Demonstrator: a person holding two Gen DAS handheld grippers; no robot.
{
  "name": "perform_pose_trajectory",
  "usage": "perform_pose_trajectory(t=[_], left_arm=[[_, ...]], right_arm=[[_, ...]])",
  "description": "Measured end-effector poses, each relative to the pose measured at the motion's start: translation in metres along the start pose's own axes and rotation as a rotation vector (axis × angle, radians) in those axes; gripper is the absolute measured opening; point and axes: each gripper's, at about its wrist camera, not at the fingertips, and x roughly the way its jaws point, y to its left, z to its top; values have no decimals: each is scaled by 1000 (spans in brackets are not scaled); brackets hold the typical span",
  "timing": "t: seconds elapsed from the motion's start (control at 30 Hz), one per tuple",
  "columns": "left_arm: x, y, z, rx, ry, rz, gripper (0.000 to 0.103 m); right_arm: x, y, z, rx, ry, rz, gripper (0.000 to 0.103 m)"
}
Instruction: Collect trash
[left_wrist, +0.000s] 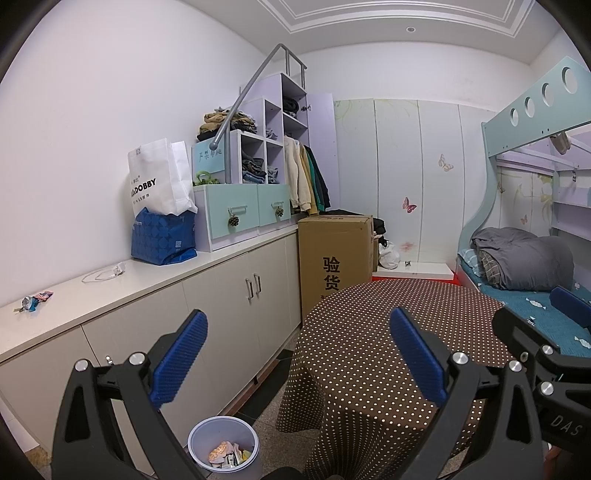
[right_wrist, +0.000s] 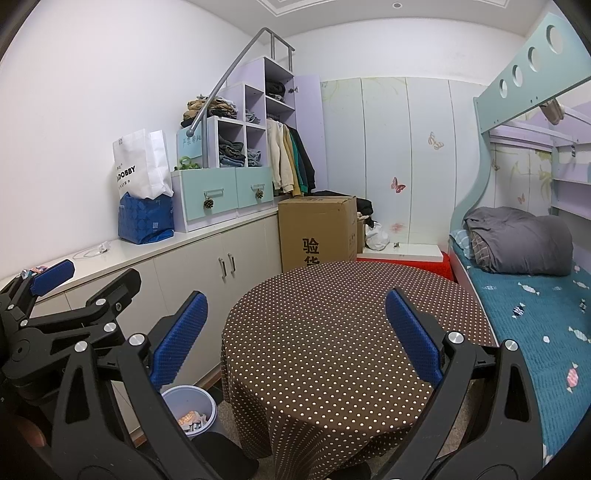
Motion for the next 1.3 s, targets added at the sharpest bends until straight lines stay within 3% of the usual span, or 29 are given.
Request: perform_pose_trajectory(t=[0.87,1.3], left_arm=[[8,4,-1,3,14,16,97],[46,0,-8,12,87,49,97]], right_arm=[[9,2,-7,4,13,6,95],[52,-5,-17,20,77,25,95]])
